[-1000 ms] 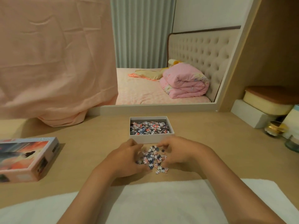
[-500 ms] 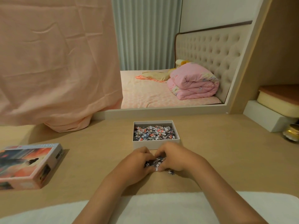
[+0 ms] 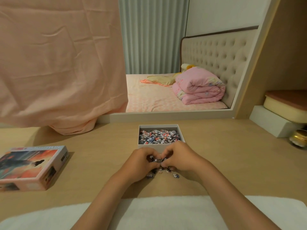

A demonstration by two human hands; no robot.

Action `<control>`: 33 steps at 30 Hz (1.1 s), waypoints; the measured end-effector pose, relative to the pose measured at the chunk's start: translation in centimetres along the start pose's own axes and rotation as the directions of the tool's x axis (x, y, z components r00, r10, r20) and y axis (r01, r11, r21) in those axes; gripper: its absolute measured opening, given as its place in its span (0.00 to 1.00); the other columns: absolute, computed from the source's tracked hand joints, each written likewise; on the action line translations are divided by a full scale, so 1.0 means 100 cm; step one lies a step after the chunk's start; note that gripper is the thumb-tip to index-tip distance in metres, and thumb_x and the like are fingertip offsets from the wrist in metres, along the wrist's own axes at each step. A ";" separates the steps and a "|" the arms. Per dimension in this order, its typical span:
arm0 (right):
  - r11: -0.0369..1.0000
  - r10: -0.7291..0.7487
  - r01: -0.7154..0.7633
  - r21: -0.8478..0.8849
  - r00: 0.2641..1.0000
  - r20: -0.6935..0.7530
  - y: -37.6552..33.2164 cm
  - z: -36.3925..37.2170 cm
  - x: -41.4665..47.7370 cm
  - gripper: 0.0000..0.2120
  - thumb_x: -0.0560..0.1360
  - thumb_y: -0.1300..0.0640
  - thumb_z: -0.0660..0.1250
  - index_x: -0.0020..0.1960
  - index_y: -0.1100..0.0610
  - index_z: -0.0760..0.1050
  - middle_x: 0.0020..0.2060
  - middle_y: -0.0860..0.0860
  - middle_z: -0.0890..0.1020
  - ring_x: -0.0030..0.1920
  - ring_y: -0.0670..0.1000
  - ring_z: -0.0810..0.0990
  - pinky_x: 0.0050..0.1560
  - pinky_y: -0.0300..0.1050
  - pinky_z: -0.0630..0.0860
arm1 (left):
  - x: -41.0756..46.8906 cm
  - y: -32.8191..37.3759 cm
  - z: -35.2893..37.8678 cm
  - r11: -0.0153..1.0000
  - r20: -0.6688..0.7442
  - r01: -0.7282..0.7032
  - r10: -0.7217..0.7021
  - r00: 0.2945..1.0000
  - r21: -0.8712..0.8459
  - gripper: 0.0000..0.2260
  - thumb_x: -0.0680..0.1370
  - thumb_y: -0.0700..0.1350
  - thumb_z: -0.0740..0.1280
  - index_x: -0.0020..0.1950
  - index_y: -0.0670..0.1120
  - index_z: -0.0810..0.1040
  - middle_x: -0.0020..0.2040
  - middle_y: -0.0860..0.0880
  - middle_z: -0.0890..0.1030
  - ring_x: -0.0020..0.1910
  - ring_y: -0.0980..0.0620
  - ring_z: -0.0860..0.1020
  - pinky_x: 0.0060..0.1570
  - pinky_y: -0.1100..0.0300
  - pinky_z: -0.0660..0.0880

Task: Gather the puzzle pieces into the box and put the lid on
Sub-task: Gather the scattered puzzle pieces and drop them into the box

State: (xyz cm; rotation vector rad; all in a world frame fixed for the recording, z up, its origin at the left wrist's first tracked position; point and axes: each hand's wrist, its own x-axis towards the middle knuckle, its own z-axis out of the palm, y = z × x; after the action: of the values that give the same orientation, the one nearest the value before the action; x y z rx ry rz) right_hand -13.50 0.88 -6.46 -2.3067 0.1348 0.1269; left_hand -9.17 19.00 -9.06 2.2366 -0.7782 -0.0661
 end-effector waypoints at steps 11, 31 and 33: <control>0.988 -0.151 0.138 -0.070 0.963 -0.224 -0.047 -0.054 0.045 0.04 0.71 0.58 0.77 0.45 0.56 0.85 0.34 0.56 0.85 0.30 0.49 0.80 0.40 0.50 0.81 | 0.080 0.023 -0.046 0.999 -0.126 -0.030 0.031 0.992 0.012 0.05 0.75 0.47 0.74 0.48 0.48 0.81 0.39 0.57 0.80 0.34 0.61 0.75 0.32 0.72 0.68; 0.944 -0.197 0.222 -0.245 0.973 0.124 -0.020 -0.029 0.008 0.09 0.78 0.58 0.69 0.56 0.49 0.84 0.44 0.37 0.82 0.42 0.34 0.79 0.45 0.32 0.73 | 0.007 0.007 -0.052 0.948 0.168 -0.073 0.021 0.986 0.309 0.10 0.75 0.52 0.69 0.55 0.55 0.82 0.50 0.57 0.81 0.44 0.57 0.77 0.48 0.60 0.75; 0.909 -0.169 0.225 -0.351 0.968 0.184 -0.015 -0.017 0.005 0.10 0.79 0.59 0.68 0.55 0.47 0.83 0.47 0.41 0.82 0.48 0.42 0.80 0.53 0.40 0.75 | -0.005 0.001 -0.050 0.928 0.247 -0.021 -0.077 0.966 0.373 0.15 0.71 0.55 0.72 0.57 0.57 0.81 0.50 0.60 0.79 0.44 0.60 0.76 0.47 0.63 0.75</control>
State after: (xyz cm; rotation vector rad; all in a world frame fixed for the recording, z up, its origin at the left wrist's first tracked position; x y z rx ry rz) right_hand -12.72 0.62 -4.31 -2.6595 -0.2203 0.2381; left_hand -8.26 22.47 -5.56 2.6371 -0.9630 -0.2457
